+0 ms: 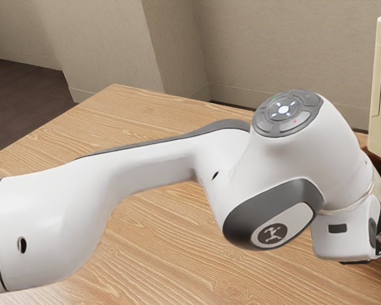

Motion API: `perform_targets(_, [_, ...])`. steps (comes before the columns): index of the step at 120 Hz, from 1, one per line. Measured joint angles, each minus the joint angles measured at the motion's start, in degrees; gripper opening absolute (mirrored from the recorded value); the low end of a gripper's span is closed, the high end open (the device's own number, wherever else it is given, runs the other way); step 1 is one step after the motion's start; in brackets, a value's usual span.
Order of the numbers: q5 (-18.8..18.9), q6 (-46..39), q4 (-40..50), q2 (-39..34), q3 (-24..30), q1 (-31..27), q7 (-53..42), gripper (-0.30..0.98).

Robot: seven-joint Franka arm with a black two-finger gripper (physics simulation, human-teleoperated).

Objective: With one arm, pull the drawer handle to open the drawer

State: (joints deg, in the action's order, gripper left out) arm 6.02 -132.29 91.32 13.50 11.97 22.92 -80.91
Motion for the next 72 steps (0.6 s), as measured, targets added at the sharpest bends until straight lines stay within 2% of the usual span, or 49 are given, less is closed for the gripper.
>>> perform_targets(72, [-1.6,-0.9,8.1,-6.1,0.1,0.3,0.8,0.0])
